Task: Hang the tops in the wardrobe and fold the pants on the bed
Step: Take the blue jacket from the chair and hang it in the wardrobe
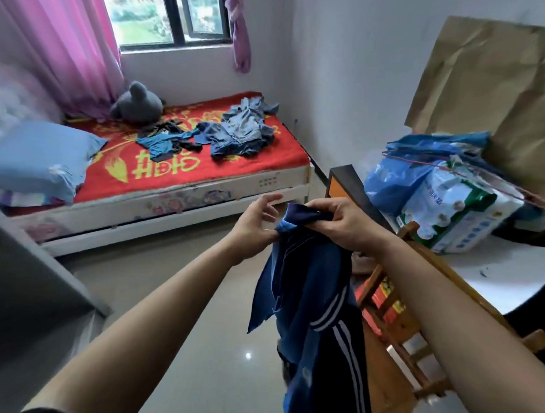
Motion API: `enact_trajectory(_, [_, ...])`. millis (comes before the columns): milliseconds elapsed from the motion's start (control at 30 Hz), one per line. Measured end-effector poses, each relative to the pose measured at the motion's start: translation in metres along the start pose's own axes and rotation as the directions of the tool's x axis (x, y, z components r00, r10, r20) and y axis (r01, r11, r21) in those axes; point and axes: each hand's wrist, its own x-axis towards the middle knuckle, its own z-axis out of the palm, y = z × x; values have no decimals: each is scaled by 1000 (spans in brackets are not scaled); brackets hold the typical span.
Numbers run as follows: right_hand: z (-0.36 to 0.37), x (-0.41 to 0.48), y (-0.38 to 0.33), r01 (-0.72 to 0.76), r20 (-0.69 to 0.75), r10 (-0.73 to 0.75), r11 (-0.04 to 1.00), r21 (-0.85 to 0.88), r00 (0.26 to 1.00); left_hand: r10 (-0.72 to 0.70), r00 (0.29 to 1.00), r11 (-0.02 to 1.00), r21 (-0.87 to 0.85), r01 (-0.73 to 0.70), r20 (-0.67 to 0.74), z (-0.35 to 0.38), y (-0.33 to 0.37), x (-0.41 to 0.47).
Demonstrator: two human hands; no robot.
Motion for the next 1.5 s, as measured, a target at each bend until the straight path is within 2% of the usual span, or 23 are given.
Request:
enact_trajectory(67, [20,15,-1,-16,64,17,1000,-14,998,-37,992,996,89,26,120,-20,-12,-4])
enact_trajectory(133, [40,33,-1,-27,90,31,999,-42,995,-49,992,982,187,27,114,-45,-24,-8])
enact_trajectory(233, [66,65,3,-97,63,105,988,-123,992,-20,992,976,213,46,-126,-97,-42,-9])
enact_trajectory(333, [105,105,5,-168,-13,173,939,-298,985,90,932,957,289,17,-351,-153,-47,-3])
enact_trajectory(467, [176,163,17,-270,-135,233,825,-497,963,191,856,950,311,-38,-480,-226,-34,-2])
enact_trajectory(567, [225,197,39,-373,-183,331,720,-585,926,164,757,968,251,0,-632,-289,-44,-13])
enact_trajectory(667, [263,222,55,-409,-192,384,634,-656,903,25,591,990,101,96,-806,-352,-63,-29])
enact_trajectory(733, [280,247,51,-397,-170,390,629,-669,905,47,547,976,156,153,-836,-390,-80,-43])
enact_trajectory(767, [287,264,47,-383,-156,383,640,-665,910,99,565,948,250,198,-819,-407,-91,-50])
enact_trajectory(833, [297,305,30,-335,-115,346,690,-642,931,134,651,850,425,312,-747,-433,-111,-62])
enact_trajectory(867, [302,326,20,-291,-87,307,723,-627,948,95,699,798,474,372,-709,-442,-120,-68])
enact_trajectory(933, [311,369,-5,-153,0,196,769,-621,981,-68,773,689,531,493,-631,-458,-139,-77])
enact_trajectory(1000, [322,410,-33,16,130,86,774,-633,988,-262,776,539,580,610,-573,-469,-161,-84])
enact_trajectory(1033, [327,431,-47,92,194,44,764,-638,980,-323,757,471,597,649,-569,-474,-173,-87])
enact_trajectory(1100, [338,470,-67,214,289,-18,714,-666,957,-311,710,394,594,701,-632,-483,-193,-90])
enact_trajectory(1200, [354,534,-70,287,289,-95,590,-755,953,-165,556,423,451,786,-815,-501,-209,-89])
enact_trajectory(1267, [369,573,-63,280,260,-118,568,-774,958,-150,436,425,341,839,-887,-522,-210,-82])
enact_trajectory(1333, [388,605,-62,284,289,-93,611,-739,953,-207,341,387,243,889,-917,-542,-206,-72])
enact_trajectory(1400, [410,636,-66,290,346,-68,707,-645,936,-265,280,311,193,931,-923,-561,-201,-58])
enact_trajectory(1467, [428,650,-72,262,399,-38,809,-526,916,-319,263,292,170,941,-910,-570,-199,-52])
enact_trajectory(1500, [439,659,-79,239,437,-35,875,-421,899,-358,227,291,123,949,-906,-577,-201,-49])
